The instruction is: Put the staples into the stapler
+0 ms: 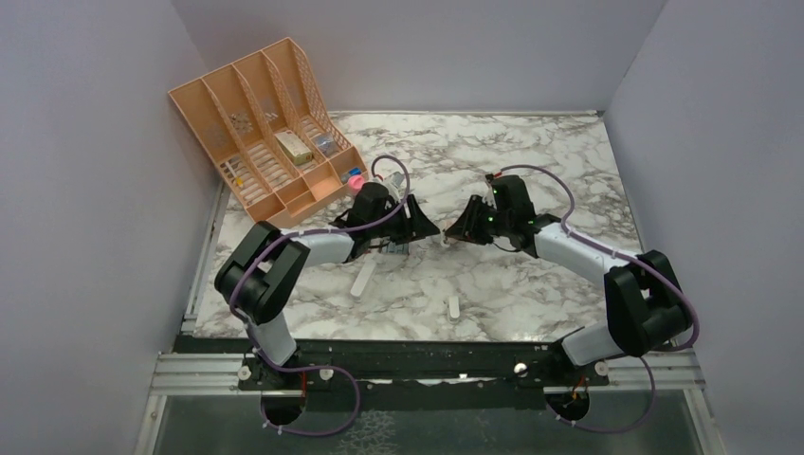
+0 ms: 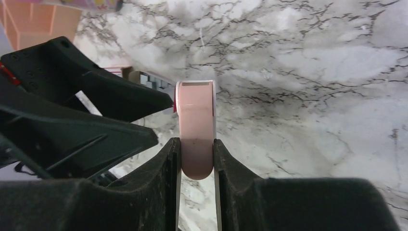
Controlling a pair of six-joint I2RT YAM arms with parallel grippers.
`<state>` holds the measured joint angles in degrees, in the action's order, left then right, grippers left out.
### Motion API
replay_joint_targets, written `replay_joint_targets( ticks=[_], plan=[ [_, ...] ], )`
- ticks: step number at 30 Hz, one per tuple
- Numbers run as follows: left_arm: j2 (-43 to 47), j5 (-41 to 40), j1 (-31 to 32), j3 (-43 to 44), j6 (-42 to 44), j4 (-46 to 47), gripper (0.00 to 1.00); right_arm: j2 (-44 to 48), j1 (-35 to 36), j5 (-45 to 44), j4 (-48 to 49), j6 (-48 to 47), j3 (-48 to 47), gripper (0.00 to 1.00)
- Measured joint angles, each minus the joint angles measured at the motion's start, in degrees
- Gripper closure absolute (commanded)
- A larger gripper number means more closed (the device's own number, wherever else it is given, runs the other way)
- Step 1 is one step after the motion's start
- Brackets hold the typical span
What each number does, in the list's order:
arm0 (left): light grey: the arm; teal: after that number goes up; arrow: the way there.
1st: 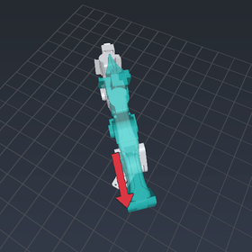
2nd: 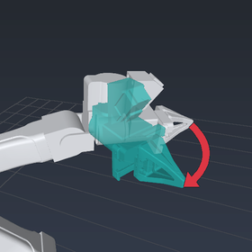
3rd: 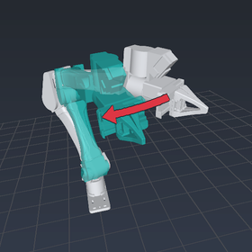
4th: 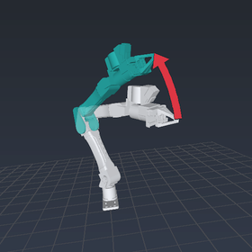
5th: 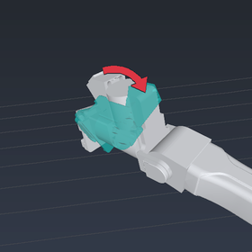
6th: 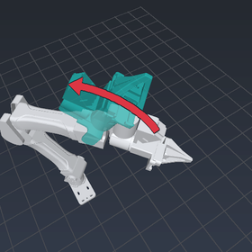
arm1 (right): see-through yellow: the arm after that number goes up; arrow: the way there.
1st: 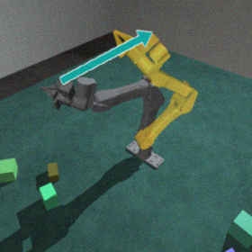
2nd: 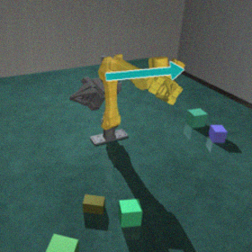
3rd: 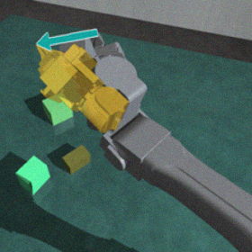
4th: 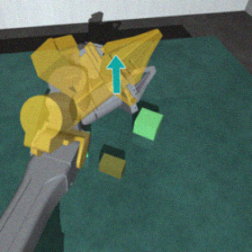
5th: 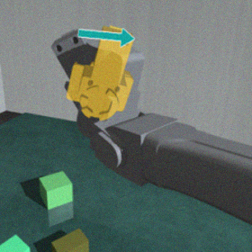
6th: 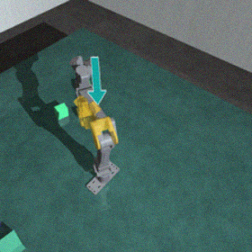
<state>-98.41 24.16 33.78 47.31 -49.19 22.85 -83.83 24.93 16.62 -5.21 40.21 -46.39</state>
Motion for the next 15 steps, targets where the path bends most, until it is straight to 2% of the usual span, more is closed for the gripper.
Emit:
replay_joint_targets(
  ticks=[5,12,15],
  plan=[
    [-2.1,1.9,0.0,0.0,-1.6,3.5,0.61,0.0,-0.3,2.5,2.1,2.3,0.3,0.76],
    [-3.8,3.8,0.1,0.0,-2.9,6.7,0.64,0.0,-0.3,3.7,2.6,3.1,0.3,0.76],
    [-4.5,4.5,0.1,0.0,-2.9,7.5,0.71,-0.1,-0.3,3.8,2.5,3.0,0.3,0.76]
  ],
)
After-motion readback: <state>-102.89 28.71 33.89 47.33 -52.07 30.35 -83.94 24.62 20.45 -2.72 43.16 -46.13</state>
